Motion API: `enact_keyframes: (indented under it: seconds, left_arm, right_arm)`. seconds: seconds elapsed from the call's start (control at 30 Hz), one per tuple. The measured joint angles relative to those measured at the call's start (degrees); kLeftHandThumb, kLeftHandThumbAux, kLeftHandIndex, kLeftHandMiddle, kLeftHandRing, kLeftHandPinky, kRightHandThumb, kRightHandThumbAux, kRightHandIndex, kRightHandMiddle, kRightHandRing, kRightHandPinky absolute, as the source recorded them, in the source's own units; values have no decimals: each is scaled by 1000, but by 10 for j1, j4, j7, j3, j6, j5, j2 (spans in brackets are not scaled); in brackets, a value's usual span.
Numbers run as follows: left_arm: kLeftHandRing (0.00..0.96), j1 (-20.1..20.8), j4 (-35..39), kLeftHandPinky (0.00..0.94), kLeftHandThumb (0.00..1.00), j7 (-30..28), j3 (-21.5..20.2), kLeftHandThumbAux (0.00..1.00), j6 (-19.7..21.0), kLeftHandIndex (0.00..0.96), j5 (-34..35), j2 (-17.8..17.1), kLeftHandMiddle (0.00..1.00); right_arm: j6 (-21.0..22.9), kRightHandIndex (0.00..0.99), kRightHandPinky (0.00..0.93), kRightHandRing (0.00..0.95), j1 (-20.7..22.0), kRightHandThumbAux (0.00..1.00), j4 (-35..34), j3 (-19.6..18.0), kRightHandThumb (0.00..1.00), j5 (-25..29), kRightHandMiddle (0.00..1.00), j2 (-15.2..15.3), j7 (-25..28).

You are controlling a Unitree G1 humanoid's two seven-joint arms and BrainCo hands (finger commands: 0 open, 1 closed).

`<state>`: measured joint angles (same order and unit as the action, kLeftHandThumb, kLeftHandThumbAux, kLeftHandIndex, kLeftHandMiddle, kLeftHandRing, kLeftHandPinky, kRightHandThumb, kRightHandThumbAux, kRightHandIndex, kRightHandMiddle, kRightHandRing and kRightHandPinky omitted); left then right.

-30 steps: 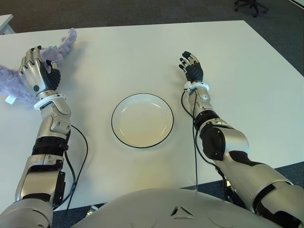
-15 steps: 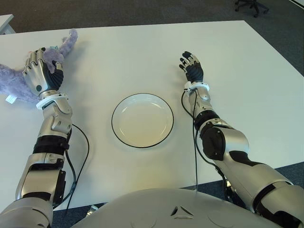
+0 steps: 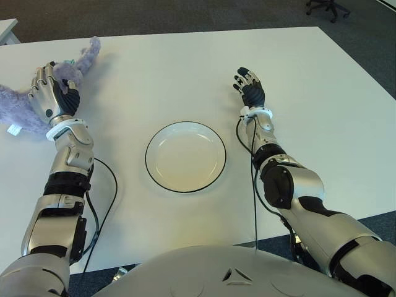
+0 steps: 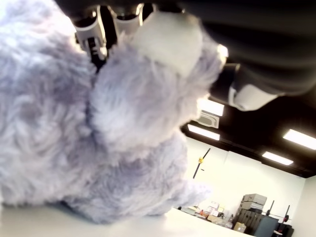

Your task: Put the doll into the plate.

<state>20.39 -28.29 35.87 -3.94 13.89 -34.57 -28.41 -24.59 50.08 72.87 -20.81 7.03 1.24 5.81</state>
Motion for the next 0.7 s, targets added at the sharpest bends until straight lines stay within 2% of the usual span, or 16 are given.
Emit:
enact_keyframes:
  seconds: [0.2, 0.23, 0.33, 0.47, 0.7]
  left_arm:
    - [202, 12, -11, 269, 774, -1, -1, 382, 6, 128, 7, 0, 160]
    - [234, 12, -12, 315, 809, -1, -1, 400, 6, 145, 8, 0, 169]
    - [257, 14, -17, 334, 831, -1, -1, 411, 6, 161, 10, 0, 182]
    - [303, 17, -23, 365, 854, -1, 0, 444, 8, 218, 13, 1, 256]
    - [324, 27, -32, 366, 875, -1, -1, 470, 15, 284, 20, 2, 301]
  right_arm:
    - [0, 219, 162, 143, 0, 746, 0, 4, 648, -1, 166, 0, -7]
    - [-1, 215, 158, 144, 0, 751, 0, 5, 652, -1, 168, 0, -7]
    - [-1, 211, 155, 144, 0, 756, 0, 7, 659, -1, 169, 0, -9]
    - [-1, 203, 149, 140, 0, 769, 0, 8, 648, -1, 161, 1, -9]
    - [-2, 207, 152, 138, 0, 760, 1, 14, 642, -2, 160, 1, -11]
